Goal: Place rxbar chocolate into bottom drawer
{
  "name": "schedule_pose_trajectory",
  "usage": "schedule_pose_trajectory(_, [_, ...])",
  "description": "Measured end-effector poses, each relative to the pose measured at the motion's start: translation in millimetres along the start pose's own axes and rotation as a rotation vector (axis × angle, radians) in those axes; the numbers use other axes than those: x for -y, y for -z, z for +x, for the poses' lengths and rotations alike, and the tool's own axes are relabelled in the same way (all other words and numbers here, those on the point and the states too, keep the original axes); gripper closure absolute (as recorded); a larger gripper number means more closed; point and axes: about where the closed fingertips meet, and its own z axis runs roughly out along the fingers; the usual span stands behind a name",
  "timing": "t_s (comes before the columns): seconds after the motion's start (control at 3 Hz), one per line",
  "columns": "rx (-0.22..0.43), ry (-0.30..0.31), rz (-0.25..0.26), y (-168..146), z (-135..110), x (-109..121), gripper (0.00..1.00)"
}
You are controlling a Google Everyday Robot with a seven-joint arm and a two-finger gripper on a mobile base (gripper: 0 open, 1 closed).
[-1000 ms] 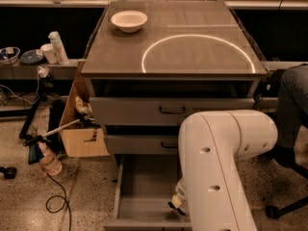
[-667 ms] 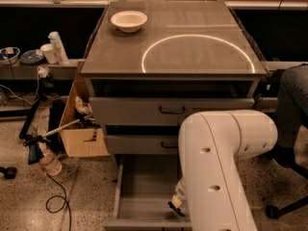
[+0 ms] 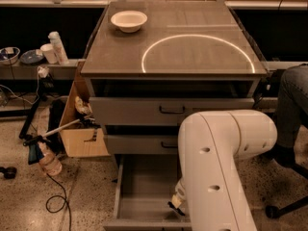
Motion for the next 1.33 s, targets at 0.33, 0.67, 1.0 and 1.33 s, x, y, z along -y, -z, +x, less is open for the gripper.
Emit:
schedule_pose_trajectory(0.33, [-0.001, 0.000, 0.000, 0, 0, 0, 0.35])
schedule_pose_trajectory(0.67, [0.000, -0.002, -0.002, 0, 1, 0, 0.04])
schedule_pose_trajectory(1.0, [0.000, -0.002, -0.002, 0, 1, 0, 0.00])
schedule_pose_trajectory(1.33, [0.034, -0.008, 0.019, 29, 7, -10, 0.00])
